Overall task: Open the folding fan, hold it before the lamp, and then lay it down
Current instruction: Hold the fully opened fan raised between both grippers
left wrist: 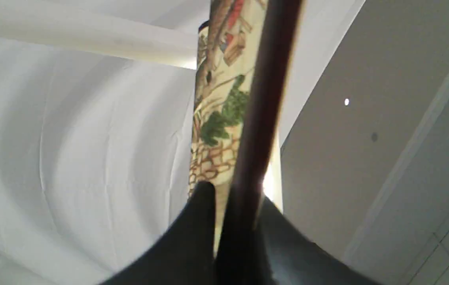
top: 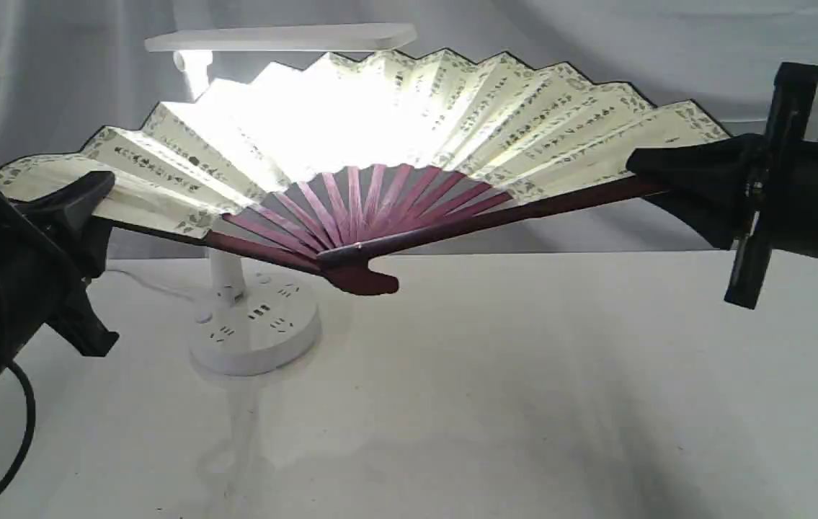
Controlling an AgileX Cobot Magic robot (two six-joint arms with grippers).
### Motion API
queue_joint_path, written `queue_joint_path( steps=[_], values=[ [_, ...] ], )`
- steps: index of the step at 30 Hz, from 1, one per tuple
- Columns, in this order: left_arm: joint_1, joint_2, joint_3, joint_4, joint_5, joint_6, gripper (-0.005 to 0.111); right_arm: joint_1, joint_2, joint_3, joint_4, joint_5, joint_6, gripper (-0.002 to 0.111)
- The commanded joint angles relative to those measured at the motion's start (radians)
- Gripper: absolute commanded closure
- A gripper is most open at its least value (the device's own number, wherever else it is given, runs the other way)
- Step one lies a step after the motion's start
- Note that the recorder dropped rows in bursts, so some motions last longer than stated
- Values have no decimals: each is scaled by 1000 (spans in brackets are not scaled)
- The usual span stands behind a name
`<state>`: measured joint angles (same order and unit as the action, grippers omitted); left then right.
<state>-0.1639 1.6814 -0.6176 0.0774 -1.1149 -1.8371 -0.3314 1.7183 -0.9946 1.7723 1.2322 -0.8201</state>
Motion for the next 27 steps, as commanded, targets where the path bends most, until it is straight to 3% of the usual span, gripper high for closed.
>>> queue_joint_path(
  steps=[1, 27],
  values=[
    [14, -18, -16, -110, -58, -80, 107, -6, -3, 4, -28, -48, -65, 108],
    [14, -18, -16, -110, -58, -98, 107, -6, -3, 4, -28, -51, -64, 108]
  ],
)
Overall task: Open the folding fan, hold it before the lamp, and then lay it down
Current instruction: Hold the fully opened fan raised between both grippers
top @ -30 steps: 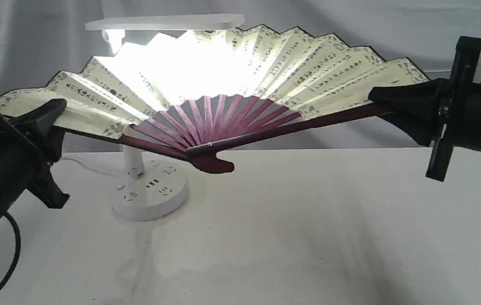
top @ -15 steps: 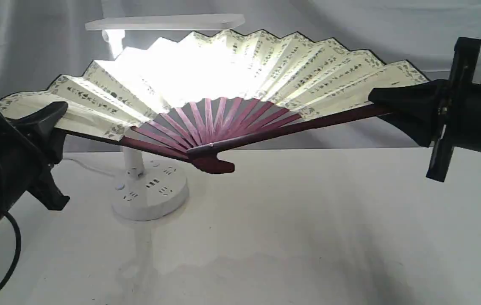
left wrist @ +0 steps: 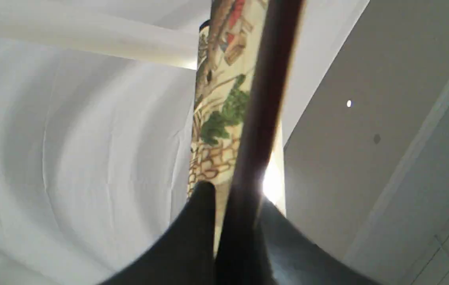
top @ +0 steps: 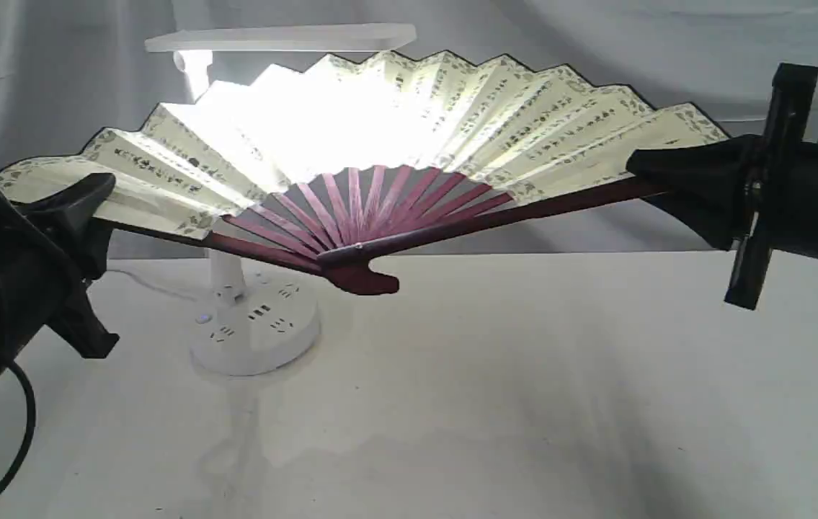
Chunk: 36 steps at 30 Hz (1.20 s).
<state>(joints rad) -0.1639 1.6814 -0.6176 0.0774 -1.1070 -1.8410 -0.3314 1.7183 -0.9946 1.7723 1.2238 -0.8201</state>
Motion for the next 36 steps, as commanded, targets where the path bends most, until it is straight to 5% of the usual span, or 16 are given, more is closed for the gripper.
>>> queue_joint_path(
  steps=[1, 36],
  values=[
    [14, -18, -16, -110, -65, -95, 107, -6, -3, 4, -28, -43, -64, 108],
    [14, -18, -16, -49, -24, -95, 107, -6, -3, 4, -28, -43, -64, 108]
  ],
)
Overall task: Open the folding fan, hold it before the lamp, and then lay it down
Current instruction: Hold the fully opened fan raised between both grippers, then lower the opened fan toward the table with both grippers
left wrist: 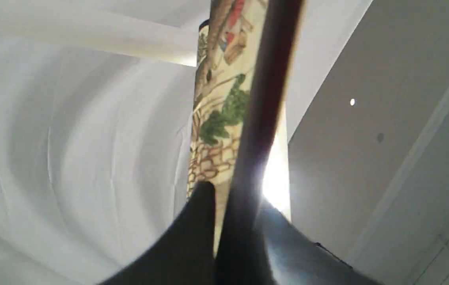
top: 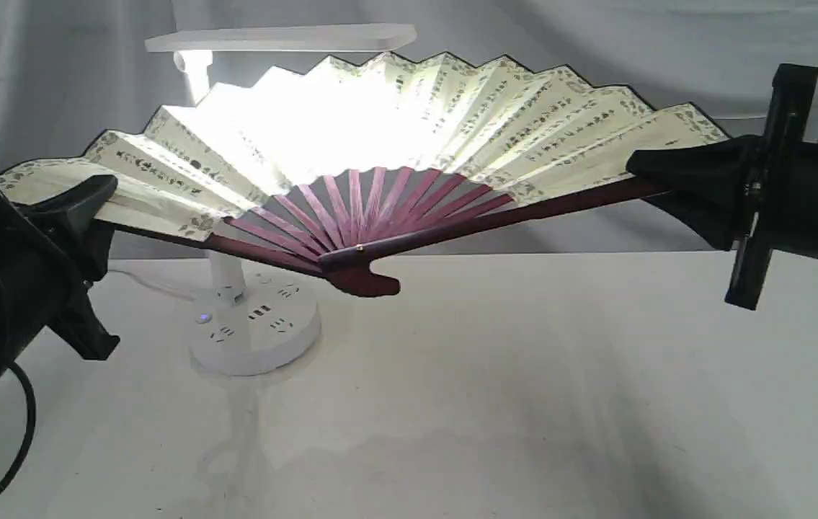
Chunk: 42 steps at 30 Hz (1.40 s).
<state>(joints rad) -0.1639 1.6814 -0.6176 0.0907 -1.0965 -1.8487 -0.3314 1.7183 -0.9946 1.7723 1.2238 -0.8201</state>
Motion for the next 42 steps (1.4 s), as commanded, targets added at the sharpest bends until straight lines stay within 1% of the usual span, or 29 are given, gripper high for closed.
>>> queue_joint_path(
  steps=[1, 4, 10, 16, 19, 21, 25, 30, 36, 38, 42],
  values=[
    [14, -18, -16, -49, -14, -87, 107, -6, -3, 4, -28, -43, -64, 108],
    [12, -18, -16, 3, 61, -87, 107, -6, -3, 4, -35, -65, -65, 108],
    [12, -18, -14, 25, 77, -82, 107, -6, -3, 4, -92, -103, -63, 108],
    [3, -18, -14, 91, 161, -81, 107, -6, -1, 15, -125, -149, -61, 108],
    [-30, -18, -14, 59, 199, -81, 107, -6, -1, 33, -125, -178, -56, 108],
    [-62, -13, -14, 9, 209, -67, 107, -13, -1, 53, -128, -203, -44, 108],
    [-108, -4, -14, -82, 217, -16, 107, -64, -1, 87, -115, -202, -44, 108],
    [-121, 14, -16, -91, 219, -9, 107, -160, -1, 98, -140, -139, -41, 108],
    [-124, 22, -16, -91, 216, -5, 107, -207, -1, 102, -196, -141, -41, 108],
    [-143, 22, -16, -112, 216, 1, 107, -207, -1, 102, -204, -144, -41, 108],
    [-215, 31, -16, -229, 234, 67, 107, -207, -1, 102, -207, -144, -41, 108]
  ],
)
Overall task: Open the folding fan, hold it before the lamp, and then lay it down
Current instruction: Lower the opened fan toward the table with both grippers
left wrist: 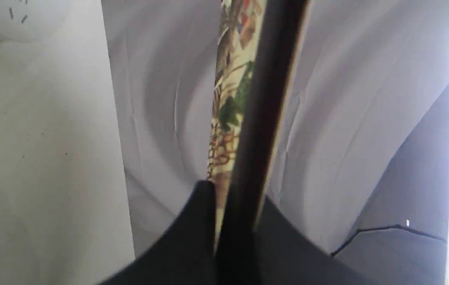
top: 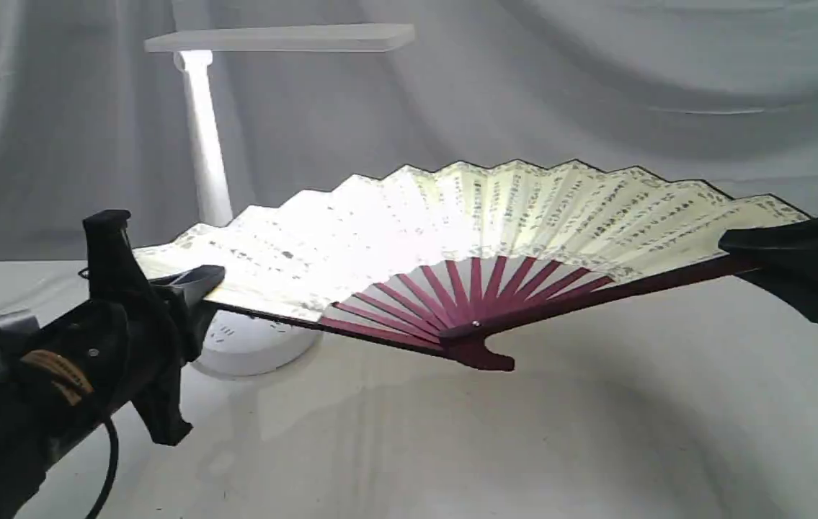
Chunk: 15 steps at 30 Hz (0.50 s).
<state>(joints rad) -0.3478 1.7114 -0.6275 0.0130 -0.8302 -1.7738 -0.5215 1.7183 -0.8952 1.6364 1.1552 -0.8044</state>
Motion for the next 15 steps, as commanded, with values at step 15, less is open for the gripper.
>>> queue_joint_path(
  steps=[15],
  values=[
    [-181, 125, -25, -253, -136, -16, 107, -16, -1, 4, -205, -184, 6, 108]
  ],
)
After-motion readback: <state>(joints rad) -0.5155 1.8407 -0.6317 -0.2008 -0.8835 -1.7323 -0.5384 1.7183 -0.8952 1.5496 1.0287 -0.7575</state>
